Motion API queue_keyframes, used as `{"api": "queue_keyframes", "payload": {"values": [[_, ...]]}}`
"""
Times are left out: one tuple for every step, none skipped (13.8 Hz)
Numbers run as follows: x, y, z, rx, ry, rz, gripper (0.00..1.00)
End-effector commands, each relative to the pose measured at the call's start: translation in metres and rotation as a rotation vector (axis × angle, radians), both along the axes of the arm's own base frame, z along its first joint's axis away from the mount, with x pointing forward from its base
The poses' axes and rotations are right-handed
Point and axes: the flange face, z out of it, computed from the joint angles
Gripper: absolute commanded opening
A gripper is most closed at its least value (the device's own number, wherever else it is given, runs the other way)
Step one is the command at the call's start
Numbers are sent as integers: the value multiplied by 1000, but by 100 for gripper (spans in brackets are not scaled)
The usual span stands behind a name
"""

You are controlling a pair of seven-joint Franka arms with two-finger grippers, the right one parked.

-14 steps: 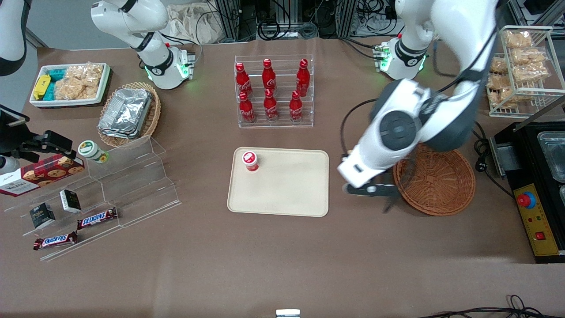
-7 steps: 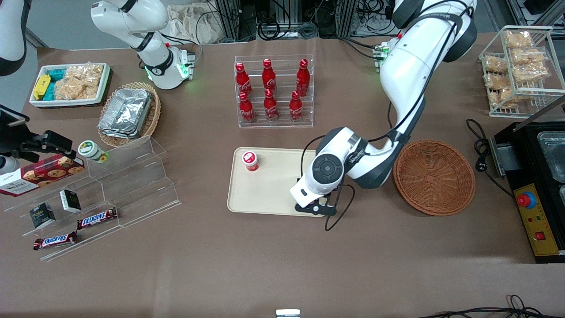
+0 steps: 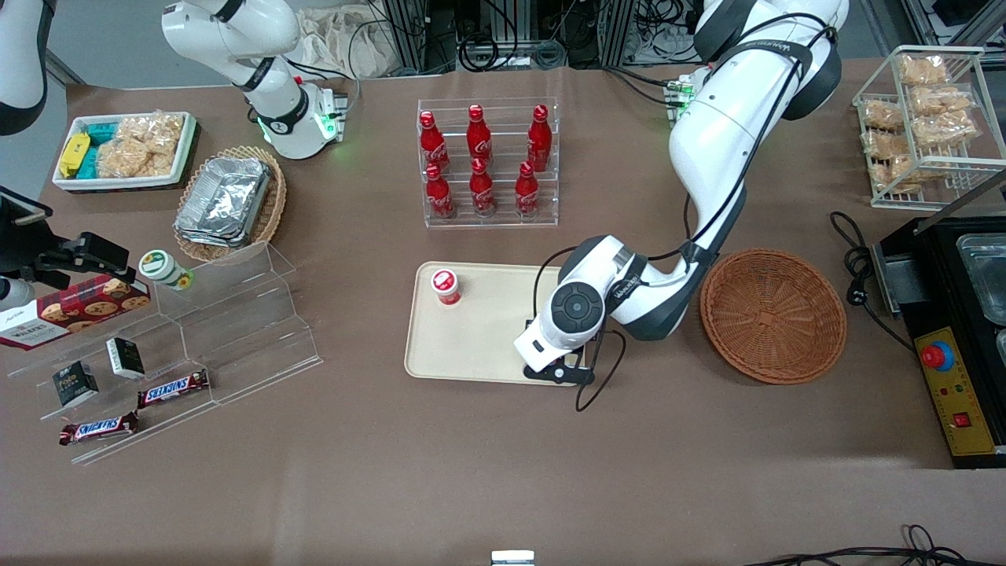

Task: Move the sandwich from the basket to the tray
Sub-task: 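Lower the sandwich onto the tray and open the left gripper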

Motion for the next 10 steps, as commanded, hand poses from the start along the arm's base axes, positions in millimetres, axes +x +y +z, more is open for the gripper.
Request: {"api": "queue_keyframes", "payload": {"values": [[1,5,14,22,-21,18,100],[-1,8,26,32,-16,18,100],[-6,10,37,53,-3,13,100],[-6,17,55,66,-2,17,100],[-6,28,71,85,3,26,100],[-8,41,90,91,-8,25,100],[-8,64,101,102,-16,43,100],[-12,86,109,114,-27,61,100],[-22,99,122,119,-51,54,100],[-33,111,132,122,-73,37,100]]}}
